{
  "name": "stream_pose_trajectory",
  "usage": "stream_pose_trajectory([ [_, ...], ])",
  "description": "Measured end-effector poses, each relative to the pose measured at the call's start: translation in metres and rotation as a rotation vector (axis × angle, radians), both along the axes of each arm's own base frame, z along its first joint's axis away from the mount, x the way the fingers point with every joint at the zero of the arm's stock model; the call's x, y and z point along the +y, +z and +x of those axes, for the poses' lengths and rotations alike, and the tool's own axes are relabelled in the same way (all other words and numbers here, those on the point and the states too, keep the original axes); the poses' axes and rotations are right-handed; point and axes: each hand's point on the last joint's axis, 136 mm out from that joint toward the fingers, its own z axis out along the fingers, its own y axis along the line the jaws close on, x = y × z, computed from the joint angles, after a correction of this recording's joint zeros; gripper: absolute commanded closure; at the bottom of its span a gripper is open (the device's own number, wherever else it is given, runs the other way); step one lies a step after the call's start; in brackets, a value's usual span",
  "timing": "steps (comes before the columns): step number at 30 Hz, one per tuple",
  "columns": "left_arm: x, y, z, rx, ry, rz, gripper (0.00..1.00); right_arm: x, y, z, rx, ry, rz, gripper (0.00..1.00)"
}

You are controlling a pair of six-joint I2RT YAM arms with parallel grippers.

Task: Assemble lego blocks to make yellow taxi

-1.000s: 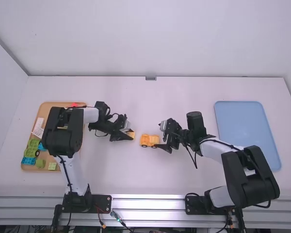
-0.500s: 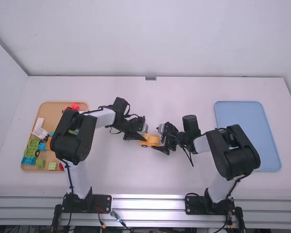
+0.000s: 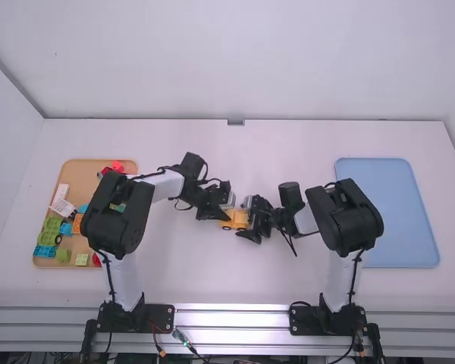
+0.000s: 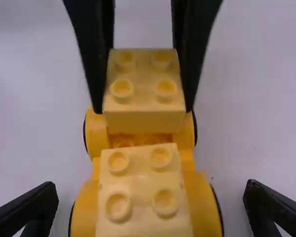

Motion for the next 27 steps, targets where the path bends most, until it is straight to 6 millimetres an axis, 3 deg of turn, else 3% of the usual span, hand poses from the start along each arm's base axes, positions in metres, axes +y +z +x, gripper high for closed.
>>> stream_pose_trajectory([
  [1, 0.000, 0.000, 0.002, -0.004, 0.004, 0.000, 0.98, 0.000, 0.000, 0.000, -0.004, 0.002, 0.002, 0.09],
  [6, -0.003, -0.001, 0.011, -0.043, 0.032, -0.017, 0.97, 0.001, 0.002, -0.001, -0.004, 0.012, 0.009, 0.40],
  [8, -0.002, -0.004, 0.009, -0.039, 0.035, -0.016, 0.97, 0.001, 0.002, -0.002, -0.004, 0.015, 0.012, 0.44],
  [20, -0.002, -0.003, 0.005, 0.002, 0.060, -0.023, 0.98, 0.001, 0.001, -0.001, -0.006, 0.010, 0.007, 0.50],
  [27, -0.002, -0.002, 0.002, 0.002, 0.056, -0.027, 0.98, 0.002, 0.003, 0.013, -0.027, -0.014, -0.014, 0.49],
])
